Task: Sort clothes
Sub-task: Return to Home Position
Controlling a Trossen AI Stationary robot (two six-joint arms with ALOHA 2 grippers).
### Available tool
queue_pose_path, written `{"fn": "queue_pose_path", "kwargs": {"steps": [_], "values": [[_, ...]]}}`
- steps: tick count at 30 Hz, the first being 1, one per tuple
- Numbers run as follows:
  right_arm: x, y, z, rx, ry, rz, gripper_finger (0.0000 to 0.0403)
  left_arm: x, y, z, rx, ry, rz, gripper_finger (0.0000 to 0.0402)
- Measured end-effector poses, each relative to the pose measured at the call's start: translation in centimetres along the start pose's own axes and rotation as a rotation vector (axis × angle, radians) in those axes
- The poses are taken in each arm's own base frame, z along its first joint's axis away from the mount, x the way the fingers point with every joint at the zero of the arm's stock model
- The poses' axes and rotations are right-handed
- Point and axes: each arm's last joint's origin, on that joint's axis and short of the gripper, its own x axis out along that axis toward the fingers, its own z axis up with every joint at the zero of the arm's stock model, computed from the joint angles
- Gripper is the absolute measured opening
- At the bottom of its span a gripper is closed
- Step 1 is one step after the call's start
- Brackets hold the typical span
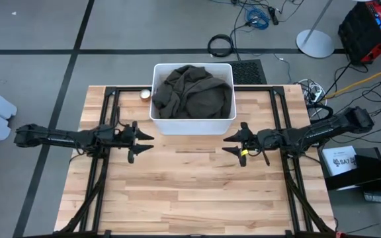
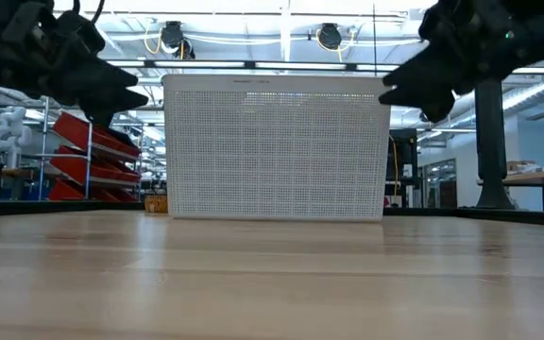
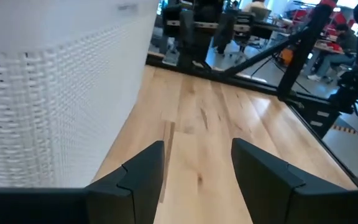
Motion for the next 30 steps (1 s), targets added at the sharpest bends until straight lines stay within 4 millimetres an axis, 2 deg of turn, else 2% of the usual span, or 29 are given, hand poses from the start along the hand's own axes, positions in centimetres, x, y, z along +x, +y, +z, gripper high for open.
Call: {"fn": "queue_pose_path", "kwargs": {"steps": [5, 10, 16, 26, 30], "values": [[-0.9, -0.8, 0.6, -0.008, -0.032, -0.024, 0.0185, -0.6, -0.1, 0.3, 0.027, -0.031, -0.014, 0.0196], [-3.0, -1.0, 1.4, -0.014, -0.072, -0.015, 0.0185, -1.8, 0.0, -0.2, 0.025, 0.002, 0.010, 0.0196], [-4.9, -1.2, 1.7, -0.012, -0.127, 0.005, 0.0185, -3.3, 0.0, 0.2, 0.027, -0.084, 0.036, 0.0196], [-4.9, -1.8, -1.5, 0.031, -0.157, 0.087, 0.0185, -3.5, 0.5, -0.2, 0.046, -0.145, 0.153, 0.0196], [-4.9, -2.0, -1.9, 0.029, -0.174, 0.086, 0.0185, -3.1, 0.7, -0.7, 0.054, -0.205, 0.162, 0.0196]]}}
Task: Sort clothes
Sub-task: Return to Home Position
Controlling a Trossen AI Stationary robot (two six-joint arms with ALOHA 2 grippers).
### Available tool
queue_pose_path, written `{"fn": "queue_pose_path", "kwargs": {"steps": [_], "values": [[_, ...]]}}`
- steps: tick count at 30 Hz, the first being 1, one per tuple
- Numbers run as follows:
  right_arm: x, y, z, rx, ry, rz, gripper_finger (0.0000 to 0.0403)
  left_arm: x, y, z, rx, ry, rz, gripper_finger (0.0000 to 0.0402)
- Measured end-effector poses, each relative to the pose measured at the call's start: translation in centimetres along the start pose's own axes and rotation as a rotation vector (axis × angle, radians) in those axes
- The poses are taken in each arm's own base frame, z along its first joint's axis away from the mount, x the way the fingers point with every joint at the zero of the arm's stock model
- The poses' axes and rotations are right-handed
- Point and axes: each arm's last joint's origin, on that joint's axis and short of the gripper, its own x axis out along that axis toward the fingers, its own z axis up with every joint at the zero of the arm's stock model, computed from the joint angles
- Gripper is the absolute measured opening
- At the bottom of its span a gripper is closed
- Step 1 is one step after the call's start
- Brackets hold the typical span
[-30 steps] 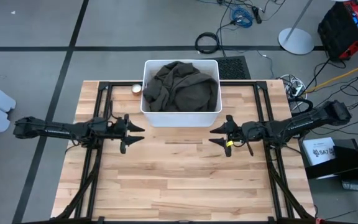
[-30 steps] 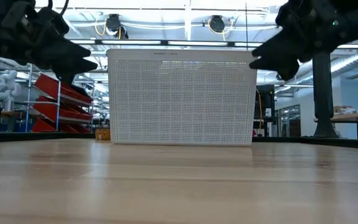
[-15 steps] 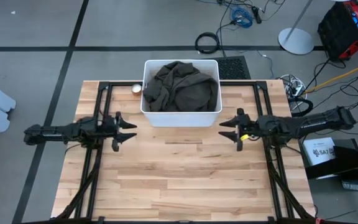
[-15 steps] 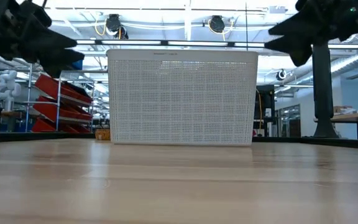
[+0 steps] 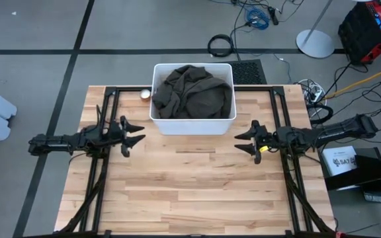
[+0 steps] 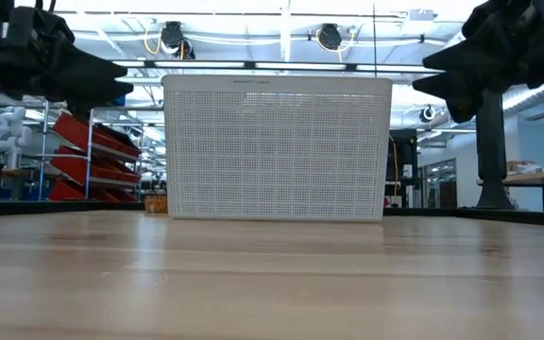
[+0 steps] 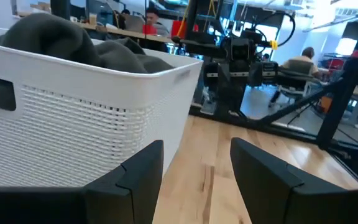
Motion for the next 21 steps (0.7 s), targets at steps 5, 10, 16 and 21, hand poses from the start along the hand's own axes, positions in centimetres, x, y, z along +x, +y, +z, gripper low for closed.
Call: {"fn": "queue_pose_path", "kwargs": {"steps": [5, 10, 16, 21], "values": [[0.0, -0.1, -0.6, 0.017, 0.008, 0.006, 0.0185, 0.0, 0.0, 0.0, 0.018, 0.000, 0.000, 0.0196], [-0.2, -0.4, -2.0, 0.019, -0.018, 0.023, 0.0185, 0.0, 0.0, -0.1, 0.046, 0.006, 0.001, 0.0196], [-0.5, -0.9, -3.6, -0.011, -0.008, 0.017, 0.0185, 0.0, 0.0, -0.1, 0.082, 0.009, 0.001, 0.0196], [-0.5, -1.2, -3.5, -0.022, -0.044, -0.062, 0.0185, 0.0, 0.0, -0.1, 0.087, 0.010, 0.002, 0.0196]]}}
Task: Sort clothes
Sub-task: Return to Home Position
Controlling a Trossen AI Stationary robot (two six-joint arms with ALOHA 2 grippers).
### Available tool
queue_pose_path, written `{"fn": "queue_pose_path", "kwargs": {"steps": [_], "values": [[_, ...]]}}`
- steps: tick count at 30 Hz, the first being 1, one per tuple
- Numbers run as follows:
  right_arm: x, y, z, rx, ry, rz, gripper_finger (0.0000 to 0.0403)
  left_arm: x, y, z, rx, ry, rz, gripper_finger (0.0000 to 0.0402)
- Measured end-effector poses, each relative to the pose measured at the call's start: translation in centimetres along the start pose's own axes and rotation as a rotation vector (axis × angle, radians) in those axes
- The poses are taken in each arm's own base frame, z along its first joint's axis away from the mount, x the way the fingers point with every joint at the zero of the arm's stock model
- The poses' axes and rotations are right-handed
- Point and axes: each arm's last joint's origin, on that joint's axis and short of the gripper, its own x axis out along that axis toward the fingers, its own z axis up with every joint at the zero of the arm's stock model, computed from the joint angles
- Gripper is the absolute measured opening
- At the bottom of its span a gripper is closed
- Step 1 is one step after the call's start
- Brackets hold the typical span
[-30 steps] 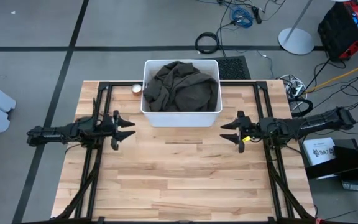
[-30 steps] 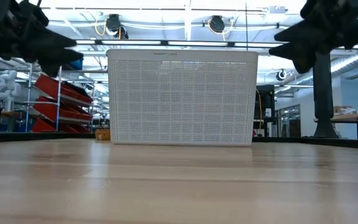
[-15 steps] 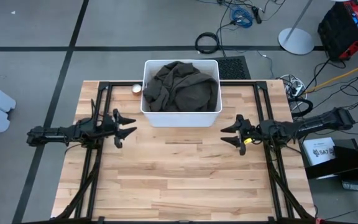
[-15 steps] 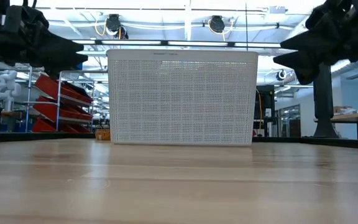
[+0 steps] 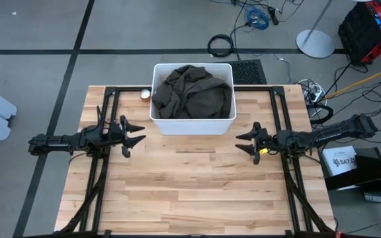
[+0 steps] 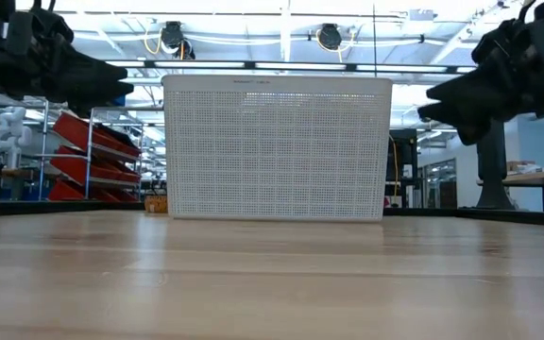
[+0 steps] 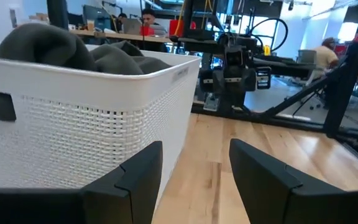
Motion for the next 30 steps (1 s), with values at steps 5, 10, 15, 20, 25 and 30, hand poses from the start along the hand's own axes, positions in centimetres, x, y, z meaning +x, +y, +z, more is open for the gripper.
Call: {"fn": "queue_pose_path", "kwargs": {"steps": [5, 10, 15, 20, 25, 30], "values": [[-0.6, -0.2, 0.3, -0.003, -0.023, -0.023, 0.0185, 0.0, 0.0, 0.0, -0.051, 0.002, -0.007, 0.0196], [-1.3, -0.5, -0.2, 0.007, 0.031, -0.033, 0.0185, 0.0, 0.0, 0.0, 0.059, 0.002, -0.010, 0.0196], [-1.8, -0.6, -0.1, -0.002, 0.028, -0.027, 0.0185, 0.0, 0.0, 0.0, 0.110, 0.002, -0.010, 0.0196], [-2.1, -0.7, -0.6, -0.012, 0.083, 0.007, 0.0185, 0.0, 0.0, 0.0, 0.109, 0.002, -0.010, 0.0196], [-2.3, -0.4, -0.5, -0.034, 0.082, 0.087, 0.0185, 0.0, 0.0, 0.0, 0.108, 0.001, -0.011, 0.0196], [-2.3, -0.4, -0.5, -0.136, 0.082, 0.101, 0.0185, 0.0, 0.0, 0.0, 0.108, 0.000, -0.011, 0.0196]]}}
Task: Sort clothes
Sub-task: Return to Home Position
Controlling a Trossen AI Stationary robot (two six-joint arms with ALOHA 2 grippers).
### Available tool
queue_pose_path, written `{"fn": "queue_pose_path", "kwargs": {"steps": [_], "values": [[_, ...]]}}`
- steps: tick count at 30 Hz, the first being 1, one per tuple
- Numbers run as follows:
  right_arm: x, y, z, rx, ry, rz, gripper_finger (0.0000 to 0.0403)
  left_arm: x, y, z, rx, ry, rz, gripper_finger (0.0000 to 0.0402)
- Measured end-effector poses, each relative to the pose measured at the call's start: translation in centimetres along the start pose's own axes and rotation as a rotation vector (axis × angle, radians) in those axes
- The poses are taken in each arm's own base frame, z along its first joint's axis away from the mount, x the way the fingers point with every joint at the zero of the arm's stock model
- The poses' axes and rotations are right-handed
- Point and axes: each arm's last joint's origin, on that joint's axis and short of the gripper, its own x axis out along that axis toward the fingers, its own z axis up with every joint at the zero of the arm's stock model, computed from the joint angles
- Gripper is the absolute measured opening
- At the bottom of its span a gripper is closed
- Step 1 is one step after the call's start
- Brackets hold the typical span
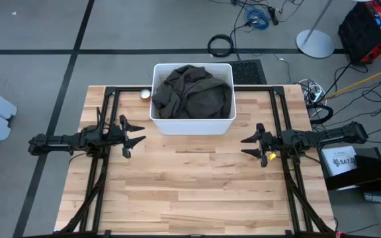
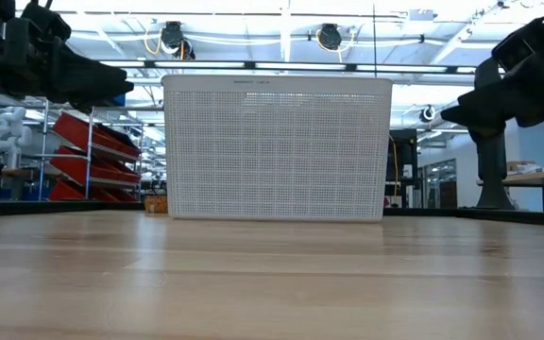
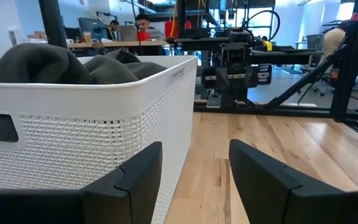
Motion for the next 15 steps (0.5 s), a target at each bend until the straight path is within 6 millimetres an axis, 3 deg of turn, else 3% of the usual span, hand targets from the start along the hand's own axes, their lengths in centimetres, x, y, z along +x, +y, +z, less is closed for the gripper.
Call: {"fn": "queue_pose_path", "kwargs": {"steps": [7, 15], "values": [[0.01, -0.03, 0.01, -0.153, 0.000, -0.013, 0.0185, 0.00, 0.00, 0.01, -0.001, -0.001, 0.000, 0.0196], [0.01, -0.01, 0.01, -0.174, 0.000, -0.006, 0.0185, 0.00, 0.00, 0.00, -0.001, -0.001, 0.000, 0.0196]]}}
